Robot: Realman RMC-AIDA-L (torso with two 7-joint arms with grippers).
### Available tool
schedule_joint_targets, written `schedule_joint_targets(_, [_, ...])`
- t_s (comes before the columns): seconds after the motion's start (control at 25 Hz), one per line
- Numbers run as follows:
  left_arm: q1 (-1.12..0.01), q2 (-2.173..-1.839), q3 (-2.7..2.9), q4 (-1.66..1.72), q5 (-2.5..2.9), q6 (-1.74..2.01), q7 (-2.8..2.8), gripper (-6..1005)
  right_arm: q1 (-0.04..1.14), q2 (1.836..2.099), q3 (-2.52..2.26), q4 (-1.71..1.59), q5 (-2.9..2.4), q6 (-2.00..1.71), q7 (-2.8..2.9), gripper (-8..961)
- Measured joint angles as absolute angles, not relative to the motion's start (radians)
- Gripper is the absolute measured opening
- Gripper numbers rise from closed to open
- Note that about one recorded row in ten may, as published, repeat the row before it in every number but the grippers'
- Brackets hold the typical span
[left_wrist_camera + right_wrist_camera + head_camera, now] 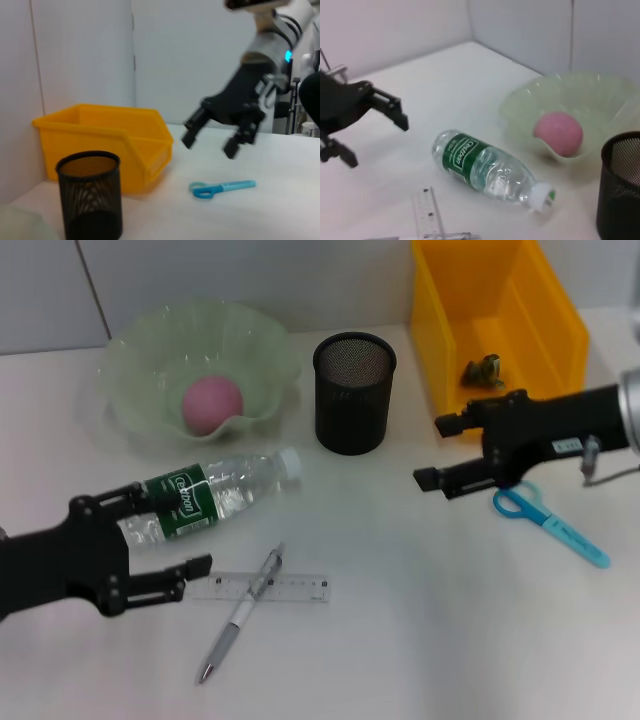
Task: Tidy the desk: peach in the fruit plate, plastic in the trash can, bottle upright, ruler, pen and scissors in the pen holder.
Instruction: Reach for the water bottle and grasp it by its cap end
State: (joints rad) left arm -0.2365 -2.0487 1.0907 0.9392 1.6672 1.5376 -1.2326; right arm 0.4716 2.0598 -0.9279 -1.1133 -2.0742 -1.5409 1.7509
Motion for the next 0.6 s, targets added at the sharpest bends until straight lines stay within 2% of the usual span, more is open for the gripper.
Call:
schedule_joint_targets(0.12, [-0.241,-2.045,1.091,0.960,1.671,1.536,-1.260,817,0.474,2.050,-0.880,-1.041,-2.063,-1.559,1.689,843])
schedule_joint_targets(0.28, [-0.306,-2.038,1.090,1.002,1.717,1.490,-1.357,817,0.477,2.036,-0.791,-0.875,-2.032,-1.643,1.500,843])
schedule_joint_targets(0.32, [-0.368,-2.038,1.088,1.011,1.804,1.432,-1.421,817,0.478,2.033,-0.777,-0.852,-2.031,-1.650,1.479,843])
schedule_joint_targets(0.36, [-0.368,-2.038,1.088,1.011,1.804,1.432,-1.421,817,0.479,2.028,-0.758,-0.828,-2.031,-1.651,1.463,843])
schedule_joint_targets(0.4, [-0.421,-2.044,1.083,1.013,1.873,1.402,-1.455,817,0.482,2.010,-0.739,-0.786,-2.033,-1.659,1.463,843])
schedule_joint_targets(0.44, [-0.442,-2.046,1.081,1.014,1.899,1.397,-1.466,817,0.482,2.010,-0.739,-0.786,-2.033,-1.659,1.463,843])
schedule_joint_targets(0.6, [-0.532,-2.054,1.080,1.016,2.010,1.393,-1.529,817,0.463,1.979,-0.702,-0.732,-2.032,-1.703,1.472,843])
